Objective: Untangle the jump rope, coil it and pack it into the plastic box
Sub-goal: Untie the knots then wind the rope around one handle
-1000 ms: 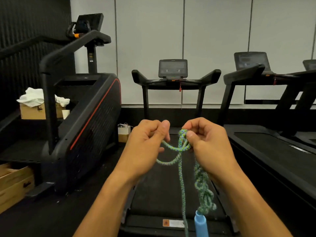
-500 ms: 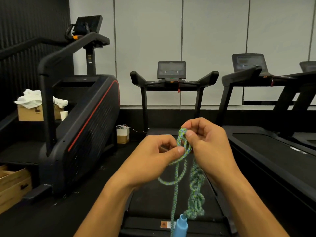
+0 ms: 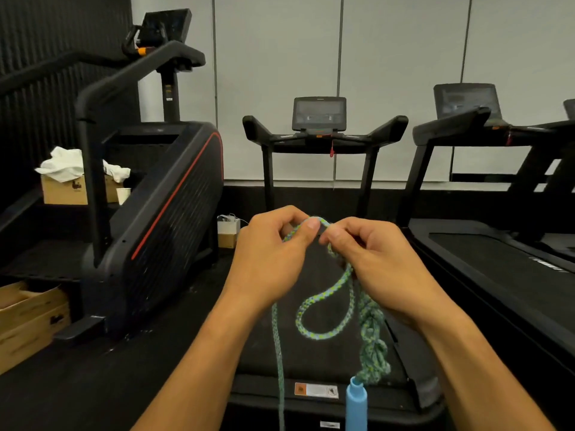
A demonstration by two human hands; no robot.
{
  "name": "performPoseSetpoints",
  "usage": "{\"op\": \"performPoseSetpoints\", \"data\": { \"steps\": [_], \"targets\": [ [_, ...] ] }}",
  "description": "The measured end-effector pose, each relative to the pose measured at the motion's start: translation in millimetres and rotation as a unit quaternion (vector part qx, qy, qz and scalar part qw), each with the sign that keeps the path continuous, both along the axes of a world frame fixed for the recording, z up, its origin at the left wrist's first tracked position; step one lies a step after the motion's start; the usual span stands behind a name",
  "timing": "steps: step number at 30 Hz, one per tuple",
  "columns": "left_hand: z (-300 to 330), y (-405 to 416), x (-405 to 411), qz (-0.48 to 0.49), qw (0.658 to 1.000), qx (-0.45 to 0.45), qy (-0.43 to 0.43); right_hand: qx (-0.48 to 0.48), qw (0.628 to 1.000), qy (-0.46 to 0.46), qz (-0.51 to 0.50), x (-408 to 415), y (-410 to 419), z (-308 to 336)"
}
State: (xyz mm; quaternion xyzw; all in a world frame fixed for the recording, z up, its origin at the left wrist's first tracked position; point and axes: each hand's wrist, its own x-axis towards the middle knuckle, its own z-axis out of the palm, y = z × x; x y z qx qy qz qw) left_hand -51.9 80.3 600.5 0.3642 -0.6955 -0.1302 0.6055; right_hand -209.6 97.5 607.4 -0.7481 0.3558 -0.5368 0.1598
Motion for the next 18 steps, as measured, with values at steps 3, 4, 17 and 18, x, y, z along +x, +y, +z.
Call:
{"op": "performPoseSetpoints", "data": {
  "steps": [3, 4, 17, 18],
  "targets": [
    [1, 0, 1, 0.038, 0.999, -0.021, 0.004, 0.004, 1.0, -0.013, 0.013, 3, -1, -3],
    [2, 1, 1, 0.054, 0.998, -0.032, 0.006, 0.016, 0.999, -0.026, 0.019, 4, -1, -3],
    [11, -16, 53, 0.153, 0.968, -0.043, 0.196, 0.119, 0.987, -0.045, 0.097, 6, 17, 7],
    [11, -16, 55, 0.151, 0.97, -0.036, 0.188, 0.117, 0.987, -0.047, 0.096, 7, 19, 8]
  ]
}}
